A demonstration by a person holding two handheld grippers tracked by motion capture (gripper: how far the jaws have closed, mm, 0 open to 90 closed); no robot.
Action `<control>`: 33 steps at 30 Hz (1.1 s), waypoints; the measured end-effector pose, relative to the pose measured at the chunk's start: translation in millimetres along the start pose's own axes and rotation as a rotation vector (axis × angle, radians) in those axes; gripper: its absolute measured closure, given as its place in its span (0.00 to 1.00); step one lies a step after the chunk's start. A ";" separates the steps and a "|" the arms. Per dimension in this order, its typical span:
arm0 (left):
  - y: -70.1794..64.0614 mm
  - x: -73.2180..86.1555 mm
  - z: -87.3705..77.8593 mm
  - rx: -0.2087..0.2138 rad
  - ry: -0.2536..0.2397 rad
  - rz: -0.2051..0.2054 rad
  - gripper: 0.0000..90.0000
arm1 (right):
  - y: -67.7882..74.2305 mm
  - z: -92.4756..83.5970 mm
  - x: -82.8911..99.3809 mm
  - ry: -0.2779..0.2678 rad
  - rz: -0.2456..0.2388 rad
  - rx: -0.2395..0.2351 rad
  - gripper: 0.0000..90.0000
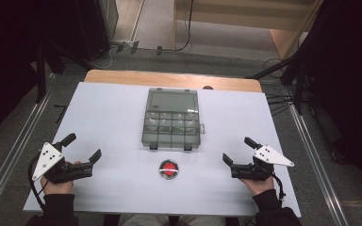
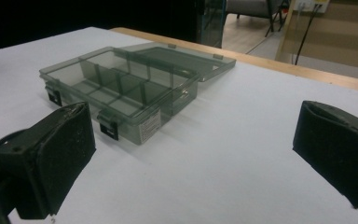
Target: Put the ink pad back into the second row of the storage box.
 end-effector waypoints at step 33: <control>1.3 1.9 2.8 0.008 0.010 -0.021 0.00 | 33.6 25.1 9.7 0.219 -0.135 -0.159 0.00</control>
Point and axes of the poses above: each handheld gripper's, and its own axes: z roughly forward along the jaws, x roughly out of its underside, y roughly to its left, the point moved 3 cm from there along z, roughly forward along the jaws
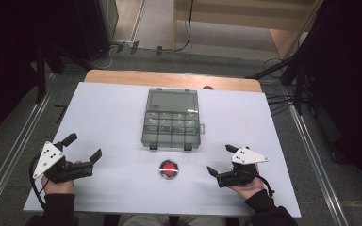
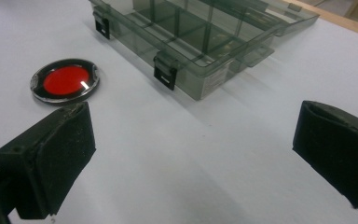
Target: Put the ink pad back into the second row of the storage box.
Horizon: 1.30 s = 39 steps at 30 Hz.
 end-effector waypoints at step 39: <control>-3.1 0.8 2.6 0.020 0.021 0.000 0.00 | 51.0 47.7 -35.1 0.168 -0.137 -0.210 0.00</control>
Point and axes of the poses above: each handheld gripper's, and its own axes: z roughly forward along the jaws, x roughly out of its underside, y roughly to its left, the point moved 3 cm from there along z, roughly forward along the jaws
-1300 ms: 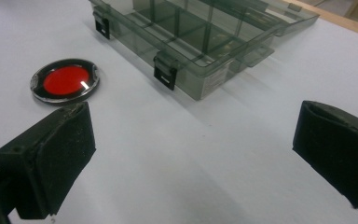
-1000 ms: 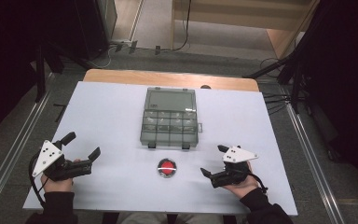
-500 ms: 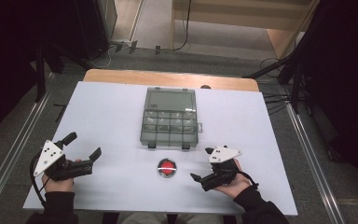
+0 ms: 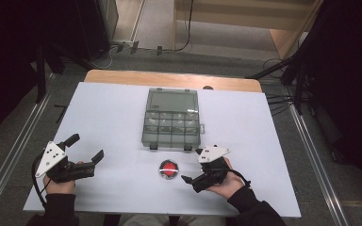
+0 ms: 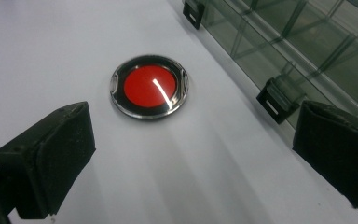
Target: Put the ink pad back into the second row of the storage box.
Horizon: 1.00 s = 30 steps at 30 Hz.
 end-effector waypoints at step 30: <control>0.2 0.1 -0.4 -0.003 -0.001 -0.002 0.00 | 17.9 52.1 -29.8 0.068 -0.076 -0.089 0.01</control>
Point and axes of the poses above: each handheld gripper's, and its own axes: z roughly forward along the jaws, x roughly out of its underside, y roughly to its left, the point moved 3 cm from there along z, roughly forward along the jaws
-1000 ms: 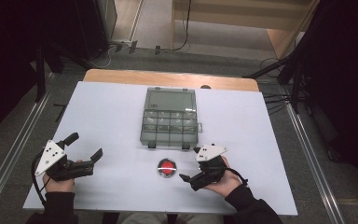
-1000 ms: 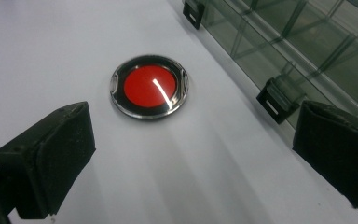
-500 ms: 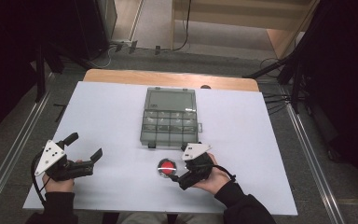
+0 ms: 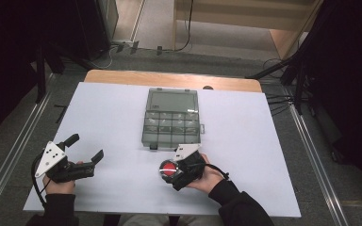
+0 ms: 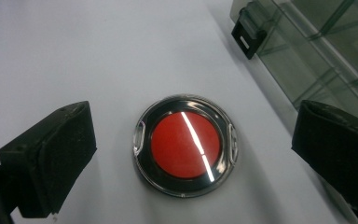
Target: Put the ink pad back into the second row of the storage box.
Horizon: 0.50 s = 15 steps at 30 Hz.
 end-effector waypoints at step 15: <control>0.3 0.1 0.1 0.001 -0.006 -0.009 0.00 | 0.9 13.9 1.8 0.044 -0.030 -0.013 0.15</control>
Point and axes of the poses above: each handheld gripper's, and its own axes: z roughly forward along the jaws, x roughly out of its underside, y roughly to its left, the point moved 3 cm from there along z, roughly forward along the jaws
